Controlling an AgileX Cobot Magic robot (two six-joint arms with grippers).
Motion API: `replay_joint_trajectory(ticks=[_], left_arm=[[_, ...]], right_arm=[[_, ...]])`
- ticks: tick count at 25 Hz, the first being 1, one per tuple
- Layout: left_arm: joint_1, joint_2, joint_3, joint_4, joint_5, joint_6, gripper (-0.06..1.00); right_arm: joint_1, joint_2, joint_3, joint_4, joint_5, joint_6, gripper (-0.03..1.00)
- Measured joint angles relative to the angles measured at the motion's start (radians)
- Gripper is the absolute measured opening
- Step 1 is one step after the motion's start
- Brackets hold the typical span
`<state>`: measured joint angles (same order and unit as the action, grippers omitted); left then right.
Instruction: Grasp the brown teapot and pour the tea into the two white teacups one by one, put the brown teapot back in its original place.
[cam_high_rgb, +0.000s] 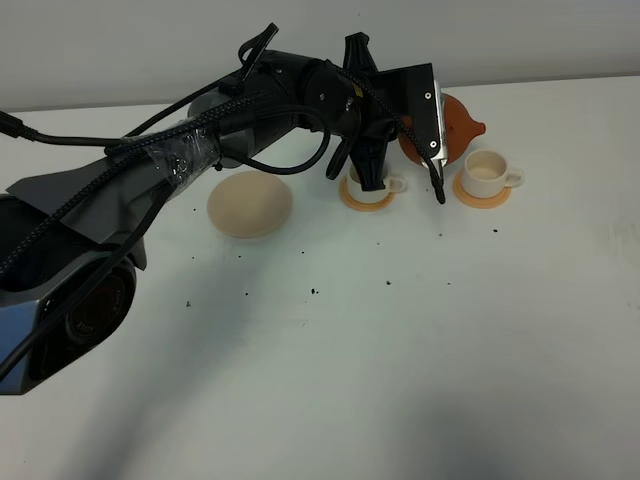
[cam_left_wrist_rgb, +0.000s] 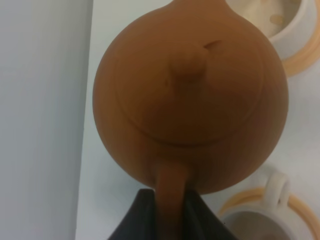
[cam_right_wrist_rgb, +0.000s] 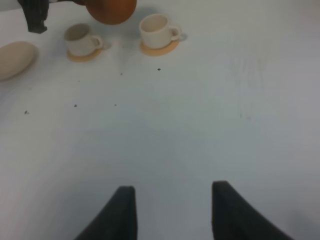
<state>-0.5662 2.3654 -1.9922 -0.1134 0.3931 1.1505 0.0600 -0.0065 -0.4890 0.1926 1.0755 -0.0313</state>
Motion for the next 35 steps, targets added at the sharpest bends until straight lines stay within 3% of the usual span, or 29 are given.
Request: replay_joint_trajectory(ticks=[16,35], left_arm=[[0.0,0.0,0.0,0.098,-0.059,0.003,0.12],[0.0,0.038,0.0,0.113,-0.105,0.073,0.12]], right_arm=[[0.0,0.0,0.0,0.0,0.0,0.0,0.36],[0.0,0.0,0.0,0.0,0.0,0.0,0.36]])
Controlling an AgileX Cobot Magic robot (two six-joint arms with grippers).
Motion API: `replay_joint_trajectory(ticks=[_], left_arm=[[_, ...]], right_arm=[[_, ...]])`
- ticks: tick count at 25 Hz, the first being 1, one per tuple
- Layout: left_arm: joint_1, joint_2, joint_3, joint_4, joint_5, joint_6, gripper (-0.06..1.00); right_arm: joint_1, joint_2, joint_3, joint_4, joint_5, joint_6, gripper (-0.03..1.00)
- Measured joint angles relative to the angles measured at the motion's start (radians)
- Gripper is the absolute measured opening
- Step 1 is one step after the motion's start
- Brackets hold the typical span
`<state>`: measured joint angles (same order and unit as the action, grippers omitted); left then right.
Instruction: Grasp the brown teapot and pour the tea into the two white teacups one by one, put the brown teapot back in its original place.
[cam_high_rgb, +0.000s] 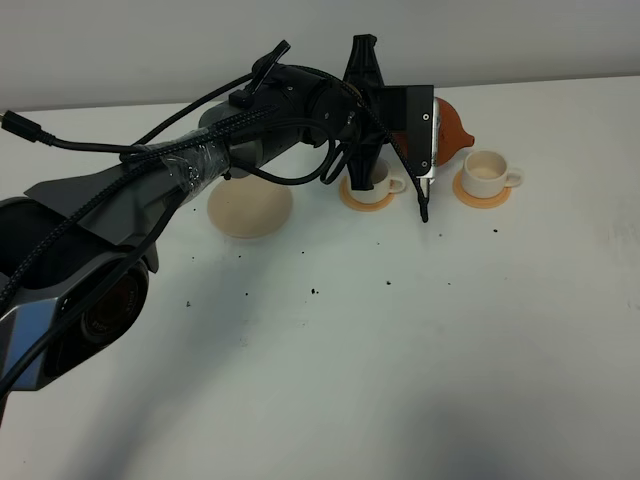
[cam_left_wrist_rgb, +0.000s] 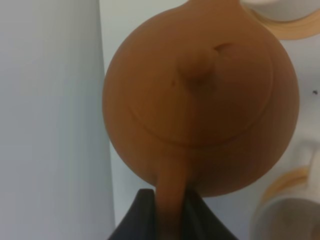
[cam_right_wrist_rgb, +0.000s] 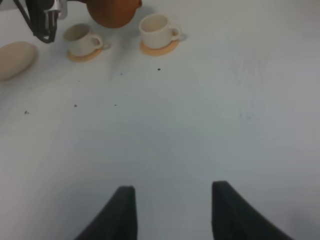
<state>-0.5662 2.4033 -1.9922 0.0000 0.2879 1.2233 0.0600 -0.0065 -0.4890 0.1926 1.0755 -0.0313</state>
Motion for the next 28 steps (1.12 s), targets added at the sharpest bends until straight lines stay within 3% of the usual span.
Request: replay_joint_trajectory(ticks=[28], left_arm=[[-0.021,0.013,0.0,0.07,-0.081,0.113,0.12]], right_arm=[[0.0,0.0,0.0,0.0,0.0,0.0,0.36]])
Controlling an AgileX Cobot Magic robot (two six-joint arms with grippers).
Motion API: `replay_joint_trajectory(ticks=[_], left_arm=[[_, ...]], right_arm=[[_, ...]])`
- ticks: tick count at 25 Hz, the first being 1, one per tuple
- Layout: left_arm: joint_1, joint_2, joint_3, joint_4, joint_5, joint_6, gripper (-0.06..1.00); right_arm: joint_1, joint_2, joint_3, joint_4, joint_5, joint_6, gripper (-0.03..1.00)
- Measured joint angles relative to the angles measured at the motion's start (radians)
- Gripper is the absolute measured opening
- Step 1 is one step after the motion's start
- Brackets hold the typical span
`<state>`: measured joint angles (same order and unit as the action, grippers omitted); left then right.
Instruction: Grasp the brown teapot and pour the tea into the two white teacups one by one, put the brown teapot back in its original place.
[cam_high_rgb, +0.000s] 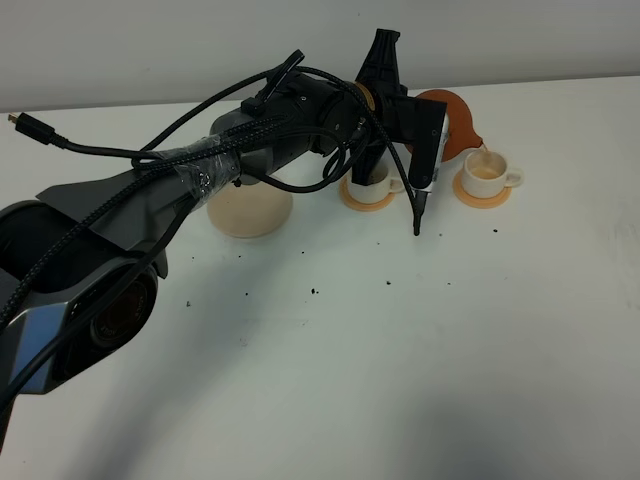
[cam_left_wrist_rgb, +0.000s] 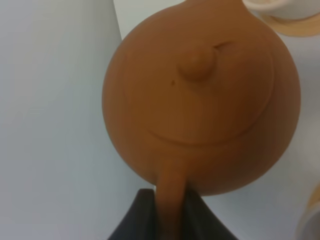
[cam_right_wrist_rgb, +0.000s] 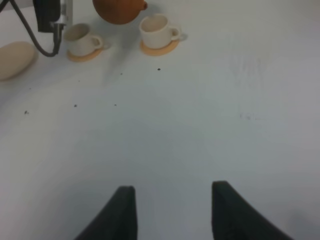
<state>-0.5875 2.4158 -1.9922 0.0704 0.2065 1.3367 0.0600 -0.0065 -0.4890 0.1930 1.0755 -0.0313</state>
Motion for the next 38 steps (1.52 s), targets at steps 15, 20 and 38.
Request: replay_joint_trajectory(ticks=[15,20,38], left_arm=[[0.0,0.0,0.0,0.02,-0.022,0.063,0.12],[0.0,0.0,0.0,0.021,-0.022,0.095,0.12],[0.0,0.0,0.0,0.023,-0.062,0.162,0.12]], right_arm=[[0.0,0.0,0.0,0.0,0.0,0.0,0.36],[0.0,0.0,0.0,0.0,0.0,0.0,0.36],[0.0,0.0,0.0,0.0,0.0,0.0,0.36]])
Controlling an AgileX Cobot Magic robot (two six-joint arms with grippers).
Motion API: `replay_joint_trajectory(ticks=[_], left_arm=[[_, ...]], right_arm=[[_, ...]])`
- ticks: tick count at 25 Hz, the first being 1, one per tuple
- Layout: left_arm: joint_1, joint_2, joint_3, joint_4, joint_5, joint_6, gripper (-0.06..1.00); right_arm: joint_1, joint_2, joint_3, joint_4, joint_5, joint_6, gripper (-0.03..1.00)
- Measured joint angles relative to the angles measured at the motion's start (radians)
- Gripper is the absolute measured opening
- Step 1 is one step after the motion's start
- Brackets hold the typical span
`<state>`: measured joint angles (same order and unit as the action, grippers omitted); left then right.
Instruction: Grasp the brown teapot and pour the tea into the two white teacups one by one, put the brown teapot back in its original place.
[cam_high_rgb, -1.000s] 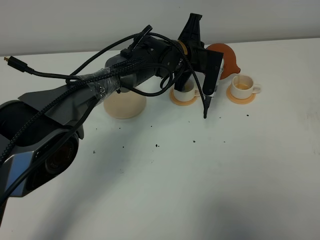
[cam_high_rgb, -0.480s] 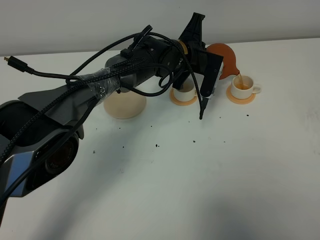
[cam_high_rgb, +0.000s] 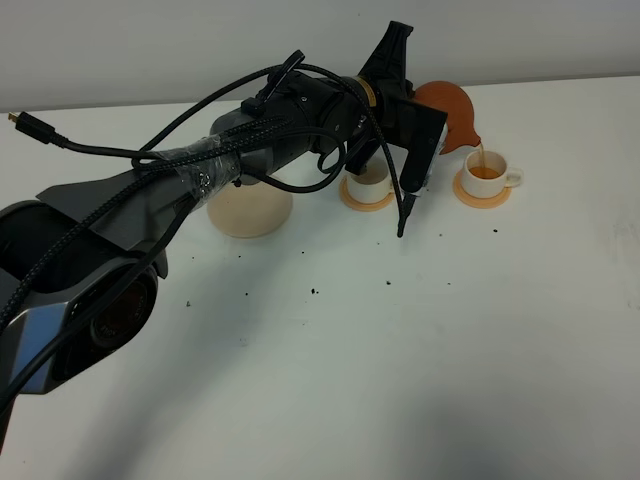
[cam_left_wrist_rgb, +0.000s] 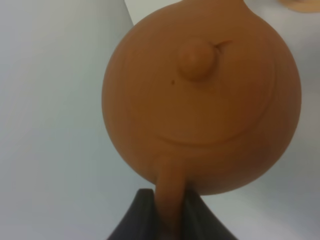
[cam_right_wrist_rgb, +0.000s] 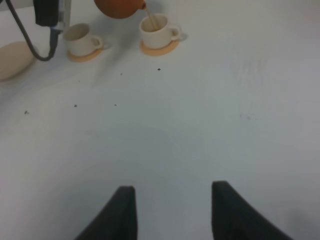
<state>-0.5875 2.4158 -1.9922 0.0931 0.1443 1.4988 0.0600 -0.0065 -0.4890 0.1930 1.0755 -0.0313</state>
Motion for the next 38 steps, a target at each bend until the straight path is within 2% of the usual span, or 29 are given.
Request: replay_joint_trajectory(ticks=[14,38], left_arm=[[0.0,0.0,0.0,-0.001,-0.013,0.072,0.12],[0.0,0.0,0.0,-0.001,-0.02,0.107,0.12]], right_arm=[[0.0,0.0,0.0,0.0,0.0,0.0,0.36],[0.0,0.0,0.0,0.0,0.0,0.0,0.36]])
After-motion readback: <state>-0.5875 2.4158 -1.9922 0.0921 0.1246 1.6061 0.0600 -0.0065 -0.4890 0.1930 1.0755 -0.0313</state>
